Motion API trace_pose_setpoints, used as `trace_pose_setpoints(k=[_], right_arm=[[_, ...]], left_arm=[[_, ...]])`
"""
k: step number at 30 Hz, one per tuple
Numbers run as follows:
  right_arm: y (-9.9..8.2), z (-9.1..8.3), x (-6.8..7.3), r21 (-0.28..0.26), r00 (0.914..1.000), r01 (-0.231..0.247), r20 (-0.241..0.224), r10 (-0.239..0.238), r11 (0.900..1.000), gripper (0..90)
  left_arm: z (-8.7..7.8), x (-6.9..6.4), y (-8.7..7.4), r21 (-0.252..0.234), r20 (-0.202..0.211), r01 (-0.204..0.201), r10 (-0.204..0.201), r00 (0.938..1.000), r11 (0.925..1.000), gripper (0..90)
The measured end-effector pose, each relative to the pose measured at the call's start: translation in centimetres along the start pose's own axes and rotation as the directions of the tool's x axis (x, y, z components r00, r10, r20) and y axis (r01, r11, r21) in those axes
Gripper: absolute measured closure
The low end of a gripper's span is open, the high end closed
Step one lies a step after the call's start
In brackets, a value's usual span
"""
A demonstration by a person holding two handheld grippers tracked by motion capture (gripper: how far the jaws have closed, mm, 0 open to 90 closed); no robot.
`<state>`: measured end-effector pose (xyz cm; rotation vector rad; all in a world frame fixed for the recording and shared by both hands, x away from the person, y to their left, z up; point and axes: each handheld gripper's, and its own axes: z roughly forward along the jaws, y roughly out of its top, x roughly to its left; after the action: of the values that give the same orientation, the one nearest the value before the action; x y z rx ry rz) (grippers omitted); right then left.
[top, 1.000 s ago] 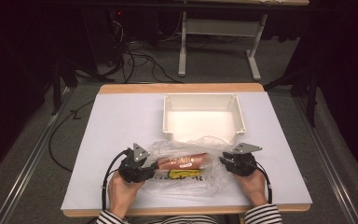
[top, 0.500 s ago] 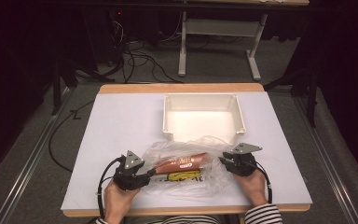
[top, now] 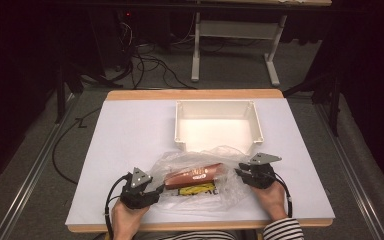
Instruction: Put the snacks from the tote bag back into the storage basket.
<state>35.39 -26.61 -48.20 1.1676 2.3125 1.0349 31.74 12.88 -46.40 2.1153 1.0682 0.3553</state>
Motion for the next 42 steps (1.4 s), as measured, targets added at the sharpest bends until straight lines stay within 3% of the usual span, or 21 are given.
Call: trace_pose_setpoints(k=[4, 7, 11, 14, 18, 19, 21, 27, 32, 36, 39, 42], right_arm=[[0.0, 0.0, -0.2, -0.002, 0.9998, -0.013, -0.014, 0.013, 0.9999, 67.8], [0.0, 0.0, -0.2, 0.000, 0.9997, -0.014, -0.018, 0.014, 0.9999, 67.8], [0.0, 0.0, -0.2, 0.001, 0.9996, -0.003, -0.029, 0.003, 1.0000, 67.8], [0.0, 0.0, -0.2, 0.003, 0.9992, 0.018, -0.034, -0.018, 0.9998, 67.3], [0.1, 0.0, -0.4, 0.006, 0.9980, 0.004, -0.063, -0.003, 1.0000, 61.6], [0.2, -0.3, -0.6, 0.020, 0.9958, -0.032, -0.086, 0.034, 0.9993, 58.6], [0.1, -0.6, -0.5, 0.024, 0.9954, -0.037, -0.087, 0.039, 0.9990, 55.5], [1.0, -2.3, 0.0, -0.029, 0.9944, -0.040, -0.099, 0.037, 0.9988, 52.1], [3.2, -4.5, 0.6, -0.111, 0.9941, -0.012, -0.109, 0.000, 0.9938, 54.2], [4.7, -4.9, 1.9, -0.141, 0.9868, 0.015, -0.158, -0.037, 0.9898, 57.3], [5.3, -3.7, 2.9, -0.118, 0.9720, 0.011, -0.232, -0.038, 0.9929, 57.4], [5.3, -2.2, 3.6, -0.073, 0.9671, 0.017, -0.252, -0.035, 0.9972, 58.0]], left_arm=[[1.0, 0.2, 0.3, 0.052, -0.017, -0.030, 0.030, 0.9994, 0.9982, 57.0], [1.1, 0.5, 0.0, 0.037, -0.022, -0.017, 0.018, 0.9996, 0.9992, 58.9], [0.9, 1.1, -0.6, 0.004, -0.029, 0.028, -0.028, 0.9992, 0.9996, 57.8], [1.0, 1.3, -0.5, 0.005, -0.037, 0.054, -0.053, 0.9979, 0.9985, 50.5], [0.5, 0.4, 0.8, 0.035, -0.070, -0.012, 0.014, 0.9974, 0.9993, 43.1], [0.4, 0.4, 1.0, 0.030, -0.074, -0.017, 0.019, 0.9971, 0.9994, 41.7], [0.0, 0.6, 1.4, 0.013, -0.072, -0.010, 0.011, 0.9974, 0.9999, 41.3], [-0.5, 1.0, 1.9, -0.021, -0.068, 0.014, -0.015, 0.9976, 0.9997, 40.3], [-0.5, 1.1, 2.5, -0.042, -0.063, 0.015, -0.018, 0.9979, 0.9990, 41.9], [-0.4, 1.4, 2.8, -0.061, -0.049, 0.030, -0.033, 0.9983, 0.9977, 44.9], [-0.1, 1.7, 3.1, -0.066, -0.058, 0.034, -0.038, 0.9976, 0.9972, 48.5], [0.1, 2.0, 3.1, -0.064, -0.042, 0.055, -0.058, 0.9974, 0.9964, 53.3]])
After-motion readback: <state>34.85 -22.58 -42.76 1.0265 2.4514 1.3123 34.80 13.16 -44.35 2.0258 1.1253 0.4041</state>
